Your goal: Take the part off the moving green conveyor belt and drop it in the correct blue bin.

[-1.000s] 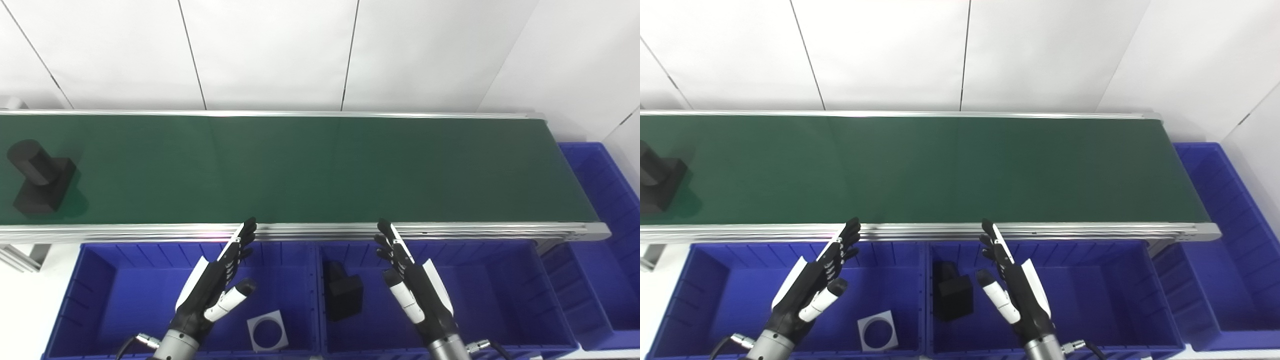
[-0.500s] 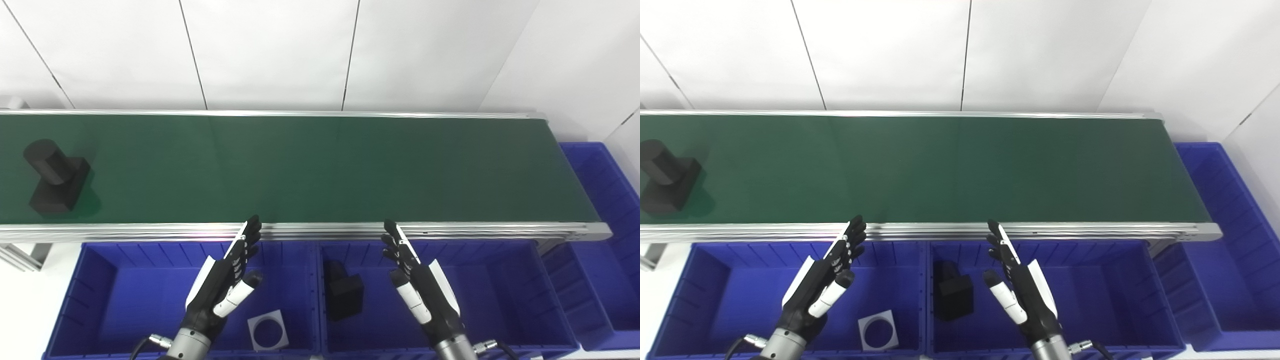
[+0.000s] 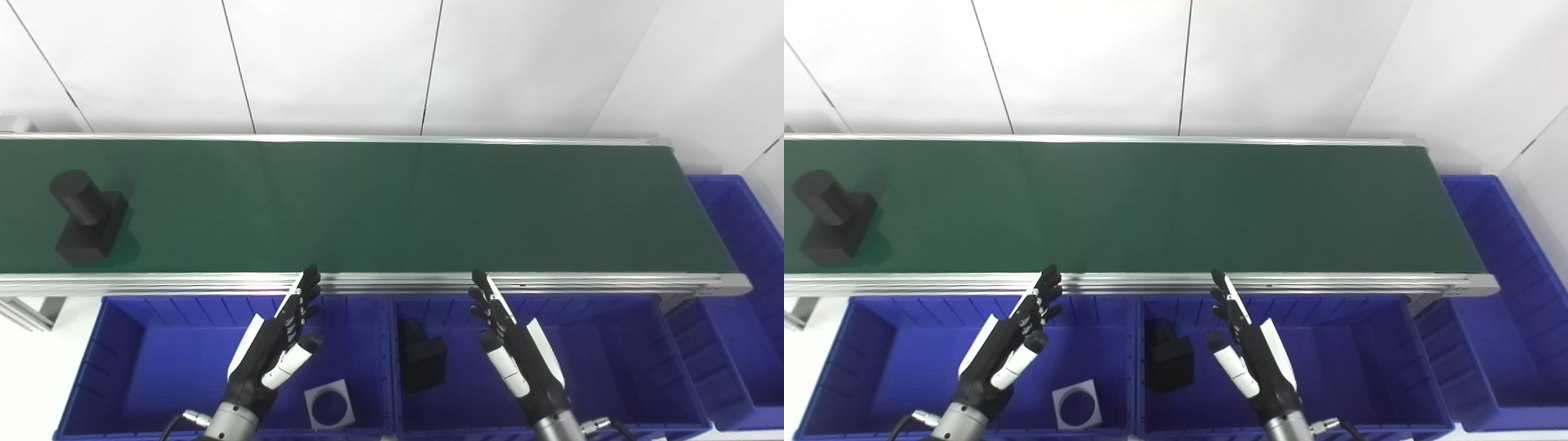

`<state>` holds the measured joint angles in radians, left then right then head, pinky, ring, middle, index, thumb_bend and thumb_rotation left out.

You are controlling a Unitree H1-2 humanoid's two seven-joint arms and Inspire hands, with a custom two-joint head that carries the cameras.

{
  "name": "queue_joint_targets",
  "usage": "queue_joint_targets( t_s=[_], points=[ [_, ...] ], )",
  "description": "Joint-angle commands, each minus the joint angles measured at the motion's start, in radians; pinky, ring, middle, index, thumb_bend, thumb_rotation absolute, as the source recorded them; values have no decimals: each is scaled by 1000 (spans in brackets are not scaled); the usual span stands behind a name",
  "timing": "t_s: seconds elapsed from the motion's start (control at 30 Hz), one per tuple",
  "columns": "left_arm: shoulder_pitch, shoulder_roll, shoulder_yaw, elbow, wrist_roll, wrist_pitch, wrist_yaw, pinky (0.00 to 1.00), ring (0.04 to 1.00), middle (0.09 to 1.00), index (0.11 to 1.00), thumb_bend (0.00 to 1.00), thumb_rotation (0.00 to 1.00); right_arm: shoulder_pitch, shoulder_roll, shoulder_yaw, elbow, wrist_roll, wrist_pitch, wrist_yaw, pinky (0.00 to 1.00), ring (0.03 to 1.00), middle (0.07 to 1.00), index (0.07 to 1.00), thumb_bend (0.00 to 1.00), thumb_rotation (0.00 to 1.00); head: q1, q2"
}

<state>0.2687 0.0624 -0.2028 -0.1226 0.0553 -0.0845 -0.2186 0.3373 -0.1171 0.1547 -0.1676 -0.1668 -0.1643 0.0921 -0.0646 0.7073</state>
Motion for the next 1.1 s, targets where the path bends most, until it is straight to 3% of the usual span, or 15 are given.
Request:
queue_joint_targets(
  t_s=[0.0,0.13,0.37,0.57,1.07],
  points=[
    [-7,2,-7,-12,11,-44,10,938,984,1000,1000,818,831,-4,-1,-2,-12,16,-65,-4,915,969,998,1000,650,1000,29,-12],
    [-6,-7,-14,18,32,-86,23,919,976,1000,1000,791,831,3,-11,-6,-15,39,-71,4,928,979,1000,1000,624,998,91,-44],
    [1,-14,-32,45,36,-94,30,936,985,1000,1000,805,807,9,-30,-12,-5,50,-102,6,924,977,1000,1000,597,1000,154,-99],
    [6,-21,-35,54,35,-86,38,942,987,1000,1000,871,778,11,-32,-18,9,49,-131,1,904,956,1000,1000,548,1000,161,-119],
    [-3,-20,-36,106,20,-138,44,941,983,1000,994,866,750,15,-29,-15,38,62,-156,5,898,958,998,1000,538,971,157,-196]
  ],
)
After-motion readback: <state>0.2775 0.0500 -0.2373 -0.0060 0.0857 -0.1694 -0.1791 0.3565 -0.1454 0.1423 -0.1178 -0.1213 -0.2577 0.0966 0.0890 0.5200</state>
